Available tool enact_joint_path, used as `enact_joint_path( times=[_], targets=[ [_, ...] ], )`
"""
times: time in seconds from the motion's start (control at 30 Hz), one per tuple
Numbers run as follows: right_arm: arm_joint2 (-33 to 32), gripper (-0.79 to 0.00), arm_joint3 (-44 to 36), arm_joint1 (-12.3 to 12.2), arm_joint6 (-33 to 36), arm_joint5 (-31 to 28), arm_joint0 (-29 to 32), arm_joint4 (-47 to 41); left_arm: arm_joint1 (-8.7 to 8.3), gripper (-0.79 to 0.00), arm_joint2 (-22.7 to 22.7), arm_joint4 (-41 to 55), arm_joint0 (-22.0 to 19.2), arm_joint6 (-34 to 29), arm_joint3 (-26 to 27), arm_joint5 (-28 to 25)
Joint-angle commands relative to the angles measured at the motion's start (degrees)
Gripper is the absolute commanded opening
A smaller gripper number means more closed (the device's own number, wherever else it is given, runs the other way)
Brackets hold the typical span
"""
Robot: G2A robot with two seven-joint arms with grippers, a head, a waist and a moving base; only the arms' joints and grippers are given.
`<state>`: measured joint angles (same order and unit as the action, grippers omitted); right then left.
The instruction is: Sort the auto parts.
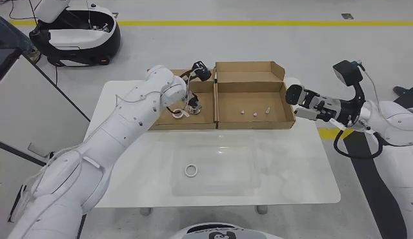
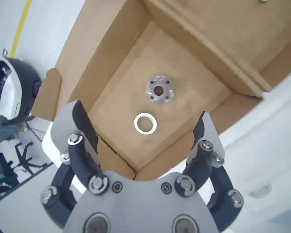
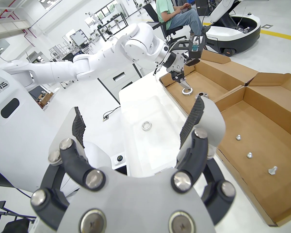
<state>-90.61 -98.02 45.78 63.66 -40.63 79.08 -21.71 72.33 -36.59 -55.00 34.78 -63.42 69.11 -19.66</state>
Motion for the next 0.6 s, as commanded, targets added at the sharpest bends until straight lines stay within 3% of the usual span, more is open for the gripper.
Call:
enact_joint_path(
  times=[0.0,0.23,0.4,0.57],
  targets=[
    [0.00,0.000,0.00,0.00,0.00,0.00,0.00,0.00,-1.01,0.000,-1.48,0.58,1.57,-3.86,5.99,-2.25],
    [0.00,0.000,0.00,0.00,0.00,0.00,0.00,0.00,-3.62,0.000,-5.12,2.16,6.60,-11.79,22.40,-8.04],
    [0.00,0.000,0.00,0.00,0.00,0.00,0.00,0.00,-5.24,0.000,-3.99,3.48,8.53,-12.35,27.76,-8.86],
    [0.00,0.000,0.00,0.00,0.00,0.00,0.00,0.00,-7.10,0.000,0.53,10.43,7.00,-13.90,31.09,-7.32]
  ],
)
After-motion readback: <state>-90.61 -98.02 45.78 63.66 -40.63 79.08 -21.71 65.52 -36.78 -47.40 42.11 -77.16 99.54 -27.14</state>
